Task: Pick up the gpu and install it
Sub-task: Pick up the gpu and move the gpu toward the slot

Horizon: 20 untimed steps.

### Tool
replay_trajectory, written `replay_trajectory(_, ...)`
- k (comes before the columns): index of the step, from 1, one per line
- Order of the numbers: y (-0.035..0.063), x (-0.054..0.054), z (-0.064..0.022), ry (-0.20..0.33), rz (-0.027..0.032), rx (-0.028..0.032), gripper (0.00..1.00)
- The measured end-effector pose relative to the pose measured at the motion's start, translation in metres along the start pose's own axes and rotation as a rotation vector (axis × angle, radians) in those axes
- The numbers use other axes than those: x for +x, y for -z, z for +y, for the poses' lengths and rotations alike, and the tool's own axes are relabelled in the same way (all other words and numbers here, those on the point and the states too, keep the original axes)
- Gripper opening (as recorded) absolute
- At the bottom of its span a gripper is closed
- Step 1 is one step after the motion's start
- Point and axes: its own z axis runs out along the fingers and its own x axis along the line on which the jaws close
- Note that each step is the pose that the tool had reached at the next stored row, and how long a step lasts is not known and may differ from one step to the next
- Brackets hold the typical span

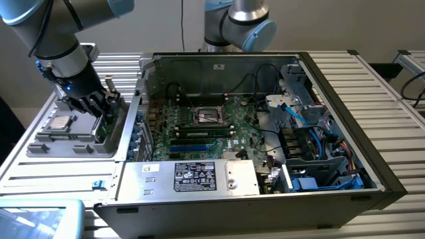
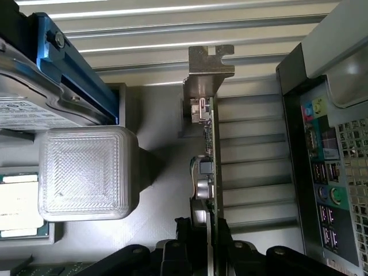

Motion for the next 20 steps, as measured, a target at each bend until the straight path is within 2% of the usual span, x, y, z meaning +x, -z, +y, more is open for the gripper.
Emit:
replay_trajectory(6, 0.0020, 0.000, 0.0002, 0.000, -0.0005, -0.0006, 0.29)
replay_trajectory(20, 0.0653, -0.002, 0.0077, -0.003, -0.0005, -0.0001, 0.29)
